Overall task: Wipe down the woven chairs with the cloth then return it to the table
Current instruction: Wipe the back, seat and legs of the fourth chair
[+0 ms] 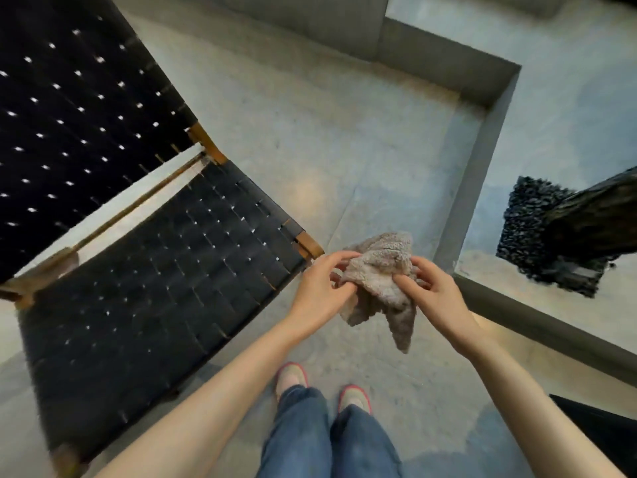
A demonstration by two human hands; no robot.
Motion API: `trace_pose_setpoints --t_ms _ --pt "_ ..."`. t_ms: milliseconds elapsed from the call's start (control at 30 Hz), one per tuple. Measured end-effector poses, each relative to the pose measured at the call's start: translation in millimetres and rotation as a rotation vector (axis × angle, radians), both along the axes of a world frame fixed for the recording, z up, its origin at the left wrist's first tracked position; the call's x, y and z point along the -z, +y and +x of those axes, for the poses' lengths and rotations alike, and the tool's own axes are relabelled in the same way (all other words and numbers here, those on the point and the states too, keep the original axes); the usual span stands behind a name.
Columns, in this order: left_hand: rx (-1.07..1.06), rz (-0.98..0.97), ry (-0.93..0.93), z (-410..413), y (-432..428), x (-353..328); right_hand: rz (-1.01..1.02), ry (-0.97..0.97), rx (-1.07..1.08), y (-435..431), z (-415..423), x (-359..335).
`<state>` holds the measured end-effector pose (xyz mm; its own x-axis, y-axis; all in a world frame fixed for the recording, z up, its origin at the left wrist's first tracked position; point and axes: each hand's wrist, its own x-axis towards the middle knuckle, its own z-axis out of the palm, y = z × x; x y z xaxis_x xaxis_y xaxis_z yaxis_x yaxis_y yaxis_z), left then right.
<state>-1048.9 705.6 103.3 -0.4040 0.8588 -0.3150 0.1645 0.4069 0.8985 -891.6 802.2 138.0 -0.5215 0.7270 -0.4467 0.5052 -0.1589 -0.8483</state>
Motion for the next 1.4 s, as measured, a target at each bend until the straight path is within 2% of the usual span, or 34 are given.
trace_pose_setpoints --t_ms 200,300,367,433,567,700,767,833,933,1000,1133,1267,1400 --pt "0.028 -0.125 0.162 -36.8 -42.5 -151.5 -0.015 -0.021 -0.045 -34.8 -31.5 -132.2" --pt "-0.030 -0.172 0.217 -56.8 -54.9 -195.8 -0.030 0.018 -0.194 -49.8 -49.8 -182.5" --pt "-0.061 -0.209 0.210 -67.3 -57.3 -218.5 0.039 0.025 -0.306 -60.9 -56.8 -204.2" --pt "-0.096 -0.192 0.138 -76.0 -63.4 -242.7 0.200 -0.007 -0.406 -73.5 -65.8 -222.7" --pt "-0.193 -0.147 -0.048 -89.3 -70.3 -270.8 0.340 0.024 -0.419 -77.6 -82.1 -242.4" --pt "-0.232 -0.194 -0.106 -102.3 -86.6 -287.6 0.370 0.015 -0.336 -69.1 -91.4 -259.9" --pt "-0.178 -0.217 -0.127 -102.4 -89.5 -292.6 0.517 -0.041 -0.341 -62.8 -92.8 -266.3" --pt "-0.153 -0.220 -0.123 -99.6 -84.6 -297.5 0.693 0.002 -0.370 -59.0 -91.6 -275.8" --pt "-0.119 -0.204 -0.127 -91.2 -66.3 -306.2 0.616 0.156 -0.481 -56.4 -81.1 -287.9" --pt "-0.064 -0.223 -0.145 -84.8 -46.7 -313.3 0.586 0.139 -0.565 -49.8 -71.7 -290.5" --pt "0.095 -0.233 -0.212 -69.2 -3.2 -324.3 0.543 0.153 -0.411 -25.2 -46.2 -287.1" --pt "0.438 -0.200 -0.351 -51.9 27.3 -335.4 0.572 0.096 -0.129 -10.2 -17.9 -280.8" --pt "0.722 -0.114 -0.256 -35.1 45.0 -338.4 0.469 -0.019 0.108 -16.4 14.0 -281.4"
